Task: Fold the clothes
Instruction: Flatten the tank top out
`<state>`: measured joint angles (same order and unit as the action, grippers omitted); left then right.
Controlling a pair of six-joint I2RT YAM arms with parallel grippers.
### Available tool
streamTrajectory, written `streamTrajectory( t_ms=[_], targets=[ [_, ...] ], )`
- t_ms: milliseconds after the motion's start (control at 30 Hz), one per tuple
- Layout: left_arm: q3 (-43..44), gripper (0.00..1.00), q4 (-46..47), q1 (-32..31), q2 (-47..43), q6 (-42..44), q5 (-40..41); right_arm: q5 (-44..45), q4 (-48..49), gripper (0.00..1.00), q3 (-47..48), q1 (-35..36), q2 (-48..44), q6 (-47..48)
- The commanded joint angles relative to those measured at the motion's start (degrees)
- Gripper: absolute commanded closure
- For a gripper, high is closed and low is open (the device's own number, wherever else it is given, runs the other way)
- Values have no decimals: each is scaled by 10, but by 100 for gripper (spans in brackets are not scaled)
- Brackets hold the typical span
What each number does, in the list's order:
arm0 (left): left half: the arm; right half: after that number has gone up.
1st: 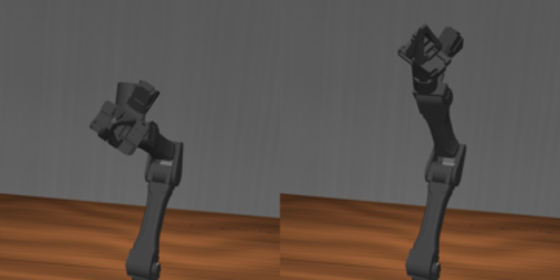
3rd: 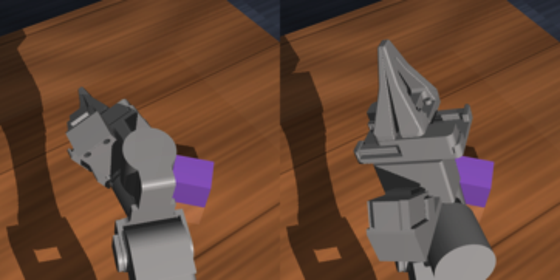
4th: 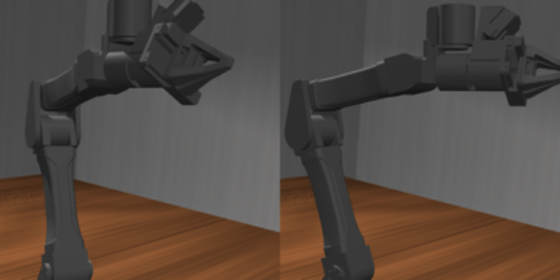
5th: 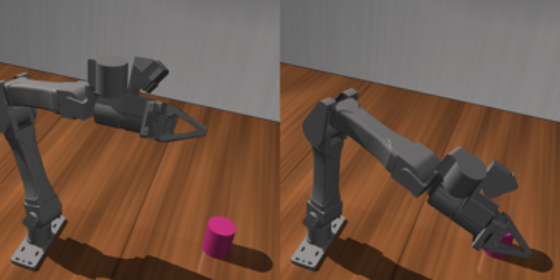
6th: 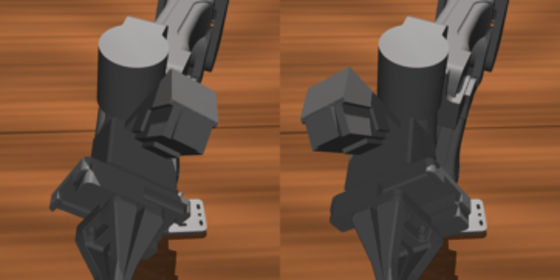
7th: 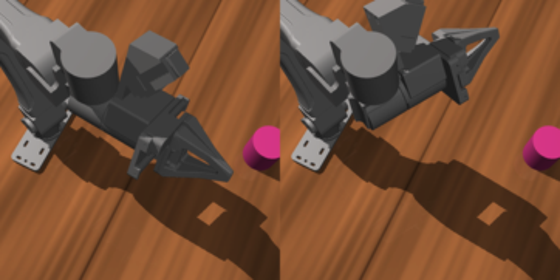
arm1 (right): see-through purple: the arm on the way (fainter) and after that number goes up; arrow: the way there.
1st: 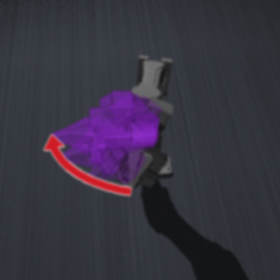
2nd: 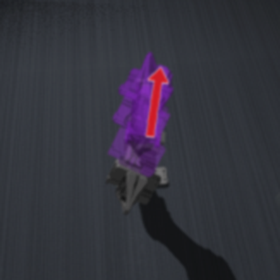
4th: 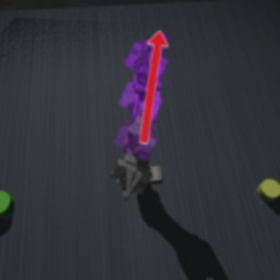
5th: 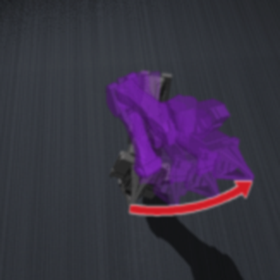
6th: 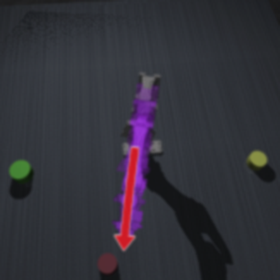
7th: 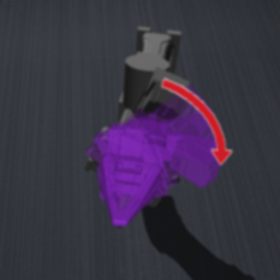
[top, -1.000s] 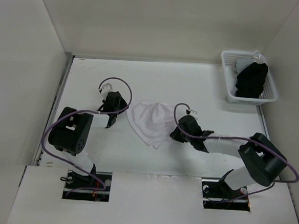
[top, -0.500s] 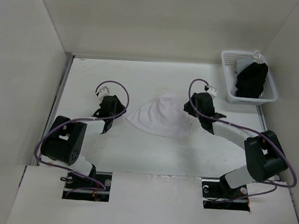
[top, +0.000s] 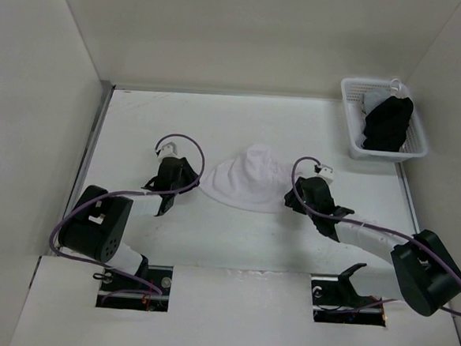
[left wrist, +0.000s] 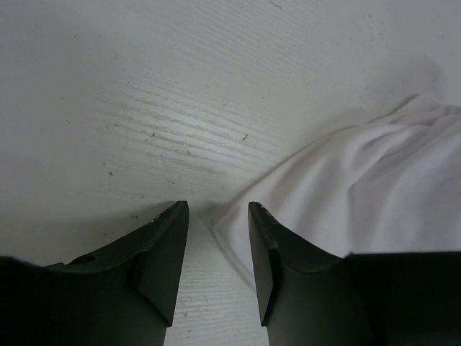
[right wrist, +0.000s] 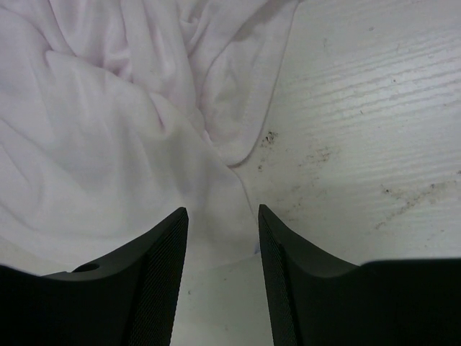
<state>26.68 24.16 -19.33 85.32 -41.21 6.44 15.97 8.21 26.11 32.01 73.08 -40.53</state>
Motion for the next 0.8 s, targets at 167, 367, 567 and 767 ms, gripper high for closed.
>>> streamTrajectory(
  t_ms=[167,367,567,767],
  targets=[
    [-8,70,20,-6,9,11,-24,-7,42,51,-19,2,-33,-27],
    [-4,78,26,-17,16,15,-33,-8,42,48,-26,-16,-39,-38],
    [-22,95,19,-1,-32,-4,-29,-22,15,46,-29,-30,-38,-65],
    [-18,95,-23,2,-103,-12,-25,-23,-33,59,-15,-20,-25,-76]
  ],
)
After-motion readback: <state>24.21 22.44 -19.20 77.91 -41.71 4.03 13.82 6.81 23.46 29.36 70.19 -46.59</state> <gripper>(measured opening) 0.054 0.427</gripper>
